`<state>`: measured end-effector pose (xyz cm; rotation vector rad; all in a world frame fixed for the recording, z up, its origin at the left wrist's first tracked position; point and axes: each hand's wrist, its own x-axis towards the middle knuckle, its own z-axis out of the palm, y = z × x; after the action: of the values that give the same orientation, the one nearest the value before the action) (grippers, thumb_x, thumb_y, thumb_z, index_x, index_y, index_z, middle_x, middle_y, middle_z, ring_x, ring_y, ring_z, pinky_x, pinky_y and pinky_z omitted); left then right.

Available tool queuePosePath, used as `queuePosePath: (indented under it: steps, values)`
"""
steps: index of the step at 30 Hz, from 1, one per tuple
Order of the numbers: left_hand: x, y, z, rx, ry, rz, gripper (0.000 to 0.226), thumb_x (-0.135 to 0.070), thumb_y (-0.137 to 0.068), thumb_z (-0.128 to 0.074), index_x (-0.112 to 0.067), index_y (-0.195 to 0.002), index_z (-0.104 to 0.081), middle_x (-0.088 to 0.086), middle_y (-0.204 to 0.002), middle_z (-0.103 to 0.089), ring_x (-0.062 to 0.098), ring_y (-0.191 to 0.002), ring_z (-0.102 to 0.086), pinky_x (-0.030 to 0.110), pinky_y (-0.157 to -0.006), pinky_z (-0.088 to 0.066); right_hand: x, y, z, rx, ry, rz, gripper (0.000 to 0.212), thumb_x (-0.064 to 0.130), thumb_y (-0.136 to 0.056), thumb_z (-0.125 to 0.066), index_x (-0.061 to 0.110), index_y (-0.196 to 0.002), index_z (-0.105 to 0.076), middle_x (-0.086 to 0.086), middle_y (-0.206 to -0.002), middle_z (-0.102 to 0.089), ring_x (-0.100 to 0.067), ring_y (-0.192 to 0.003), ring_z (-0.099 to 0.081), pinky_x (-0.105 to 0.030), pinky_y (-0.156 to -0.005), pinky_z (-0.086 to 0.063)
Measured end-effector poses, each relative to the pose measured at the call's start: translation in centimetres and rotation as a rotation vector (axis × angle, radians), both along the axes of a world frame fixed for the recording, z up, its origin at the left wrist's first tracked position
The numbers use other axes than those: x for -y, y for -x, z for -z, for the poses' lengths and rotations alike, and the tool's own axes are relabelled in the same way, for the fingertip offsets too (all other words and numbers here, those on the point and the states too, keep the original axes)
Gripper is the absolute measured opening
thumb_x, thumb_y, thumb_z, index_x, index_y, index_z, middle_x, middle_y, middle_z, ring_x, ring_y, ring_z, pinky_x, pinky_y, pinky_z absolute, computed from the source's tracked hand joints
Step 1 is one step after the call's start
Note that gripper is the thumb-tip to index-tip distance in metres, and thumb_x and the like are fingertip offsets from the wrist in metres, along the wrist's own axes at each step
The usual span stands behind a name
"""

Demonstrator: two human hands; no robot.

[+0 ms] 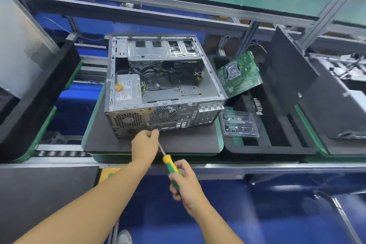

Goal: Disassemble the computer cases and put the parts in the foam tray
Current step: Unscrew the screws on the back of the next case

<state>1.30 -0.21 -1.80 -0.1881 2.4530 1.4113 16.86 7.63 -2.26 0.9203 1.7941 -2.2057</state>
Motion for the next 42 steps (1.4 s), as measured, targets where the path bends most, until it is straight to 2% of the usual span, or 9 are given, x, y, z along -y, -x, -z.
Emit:
queuePosePath:
  steps: [5, 11, 16, 21, 25, 29, 35, 39, 42]
  values:
    - [-6.3, -2.9, -2.6, 0.003, -0.187, 0.136, 0.035, -0.022, -0.093, -0.042, -0.013, -0.059, -0.045, 0.005, -0.057, -0.047, 0.027, -0.061, -0.042, 0.036, -0.058, -0.032, -6.8, -3.1, -1.8, -0.095, 0.053, 0.012, 0.028, 0.02, -0.07, -0.06, 0.019, -0.097, -0.054, -0.005, -0.079, -0.057, -0.021, -0.055, -0.051, -0.025, -0.046, -0.035]
    - [-13.8, -5.6, -3.1, 0.225, -0.335, 0.188, 0.029, -0.019, -0.094, -0.041, -0.008, -0.072, -0.057, -0.004, -0.04, -0.048, 0.019, -0.04, -0.048, 0.035, -0.053, -0.048, -14.9, -8.8, -3.2, -0.107, 0.078, 0.181, 0.031, 0.017, -0.069, -0.048, 0.006, -0.098, -0.047, -0.012, -0.066, -0.049, -0.024, -0.055, -0.047, -0.027, -0.047, -0.033]
    - [-20.5, -6.3, -2.8, -0.085, -0.001, 0.852, 0.025, -0.029, -0.099, -0.057, -0.018, -0.08, -0.068, -0.006, -0.073, -0.069, 0.01, -0.068, -0.065, 0.024, -0.065, -0.049, -19.0, -12.9, -2.9, -0.182, 0.11, 0.474, 0.028, 0.019, -0.072, -0.05, 0.008, -0.097, -0.047, -0.011, -0.069, -0.049, -0.021, -0.057, -0.044, -0.028, -0.047, -0.034]
    - [-26.4, -3.9, -2.7, -0.316, 0.118, 0.928, 0.012, -0.013, -0.094, -0.064, -0.014, -0.099, -0.074, 0.001, -0.097, -0.073, 0.019, -0.093, -0.066, 0.031, -0.084, -0.051, -21.2, -12.9, -3.2, -0.311, 0.166, 0.688, 0.024, 0.018, -0.072, -0.055, 0.01, -0.093, -0.05, -0.011, -0.069, -0.047, -0.02, -0.056, -0.043, -0.029, -0.047, -0.034]
    - [-28.6, -2.8, -1.8, -0.309, 0.241, 0.986, 0.036, 0.002, -0.093, -0.057, -0.015, -0.122, -0.07, 0.006, -0.122, -0.069, 0.024, -0.109, -0.065, 0.038, -0.096, -0.052, -21.9, -12.4, -3.1, -0.339, 0.15, 0.736, 0.015, 0.018, -0.073, -0.054, 0.013, -0.088, -0.053, -0.011, -0.069, -0.048, -0.02, -0.056, -0.043, -0.029, -0.047, -0.033]
    - [-27.1, -2.6, -1.1, -0.306, 0.184, 0.918, 0.047, 0.006, -0.094, -0.044, -0.02, -0.127, -0.067, 0.002, -0.125, -0.068, 0.02, -0.11, -0.065, 0.026, -0.092, -0.049, -22.0, -11.7, -3.3, -0.33, 0.143, 0.743, 0.018, 0.017, -0.074, -0.053, 0.013, -0.09, -0.048, -0.01, -0.07, -0.05, -0.019, -0.056, -0.044, -0.029, -0.048, -0.033]
    - [-20.9, -4.0, -4.9, -0.289, -0.115, 1.023, 0.024, -0.02, -0.1, -0.054, -0.03, -0.119, -0.064, -0.01, -0.074, -0.073, 0.005, -0.055, -0.067, 0.016, -0.062, -0.053, -19.2, -7.9, -5.0, -0.399, 0.284, 0.654, 0.019, 0.016, -0.077, -0.049, 0.012, -0.095, -0.05, -0.008, -0.069, -0.049, -0.019, -0.052, -0.043, -0.025, -0.045, -0.03]
    - [-14.7, -3.1, -7.7, -0.609, -0.011, 1.161, 0.026, -0.014, -0.095, -0.056, -0.022, -0.116, -0.068, -0.017, -0.094, -0.065, -0.009, -0.079, -0.058, 0.012, -0.073, -0.042, -15.1, -3.5, -7.1, -0.44, 0.434, 0.458, 0.019, 0.025, -0.079, -0.054, 0.012, -0.093, -0.054, -0.006, -0.062, -0.044, -0.014, -0.042, -0.035, -0.019, -0.038, -0.024]
    - [-8.7, -1.0, -9.5, -0.817, 0.104, 1.153, 0.031, -0.003, -0.085, -0.06, -0.011, -0.114, -0.068, 0.002, -0.109, -0.064, 0.018, -0.101, -0.06, 0.032, -0.084, -0.051, -10.9, -0.3, -8.1, -0.417, 0.469, 0.329, 0.029, 0.04, -0.096, -0.049, 0.014, -0.088, -0.06, -0.004, -0.06, -0.042, -0.012, -0.041, -0.033, -0.02, -0.035, -0.024]
